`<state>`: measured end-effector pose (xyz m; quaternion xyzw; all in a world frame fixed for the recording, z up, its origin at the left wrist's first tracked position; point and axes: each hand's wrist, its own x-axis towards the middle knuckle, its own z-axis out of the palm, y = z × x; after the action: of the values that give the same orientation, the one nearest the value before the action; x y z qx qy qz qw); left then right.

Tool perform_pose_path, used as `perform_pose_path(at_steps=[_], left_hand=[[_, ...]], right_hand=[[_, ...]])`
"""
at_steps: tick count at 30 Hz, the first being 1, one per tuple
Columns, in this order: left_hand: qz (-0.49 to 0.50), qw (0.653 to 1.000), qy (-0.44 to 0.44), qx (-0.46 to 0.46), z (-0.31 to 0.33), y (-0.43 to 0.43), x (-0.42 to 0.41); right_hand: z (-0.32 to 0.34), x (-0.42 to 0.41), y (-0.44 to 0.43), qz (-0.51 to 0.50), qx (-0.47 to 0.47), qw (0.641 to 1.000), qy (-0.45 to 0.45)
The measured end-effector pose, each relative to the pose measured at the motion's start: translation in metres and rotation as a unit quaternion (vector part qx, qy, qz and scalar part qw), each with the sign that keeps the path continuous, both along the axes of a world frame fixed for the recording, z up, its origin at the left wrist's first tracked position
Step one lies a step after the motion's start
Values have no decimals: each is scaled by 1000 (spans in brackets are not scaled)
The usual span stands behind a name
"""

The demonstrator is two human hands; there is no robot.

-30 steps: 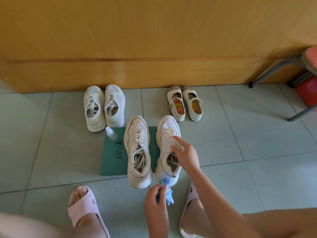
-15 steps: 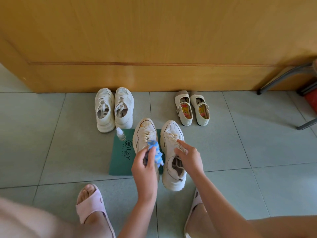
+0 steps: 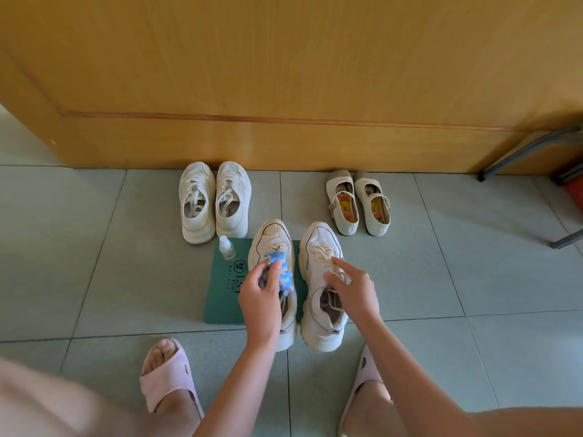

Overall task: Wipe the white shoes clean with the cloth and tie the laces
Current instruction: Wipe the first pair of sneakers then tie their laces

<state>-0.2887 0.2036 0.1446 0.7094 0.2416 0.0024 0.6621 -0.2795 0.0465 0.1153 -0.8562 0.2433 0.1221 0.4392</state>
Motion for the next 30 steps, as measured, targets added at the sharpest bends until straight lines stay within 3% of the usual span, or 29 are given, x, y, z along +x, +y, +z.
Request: perform_pose_path(at_steps=[3,5,10,17,19,21,23,24,30], left_hand=[[8,998,43,-54,-2,1,8],[22,989,67,-128,2,2,15],[41,962,113,-245,18,8,32],[-55,948,146,-278,29,10,38],[-104,966,139,-192,27,13,37],[-121,989,79,42,17,18,35],[-116,959,24,256,7,19,33],[-121,946,29,301,3,18,33],[-165,926,199,274,-34,1,41]], right_hand=[[15,2,7,18,4,998,-65],[34,7,19,38,71,991,-107],[53,15,51,138,196,967,-88],[43,18,55,39,223,966,-125],[41,20,50,16,220,967,-127],[39,25,40,-10,217,968,-125],[37,30,29,-51,232,965,-113],[36,31,24,-67,242,962,-110],[22,36,20,-82,253,959,-96]])
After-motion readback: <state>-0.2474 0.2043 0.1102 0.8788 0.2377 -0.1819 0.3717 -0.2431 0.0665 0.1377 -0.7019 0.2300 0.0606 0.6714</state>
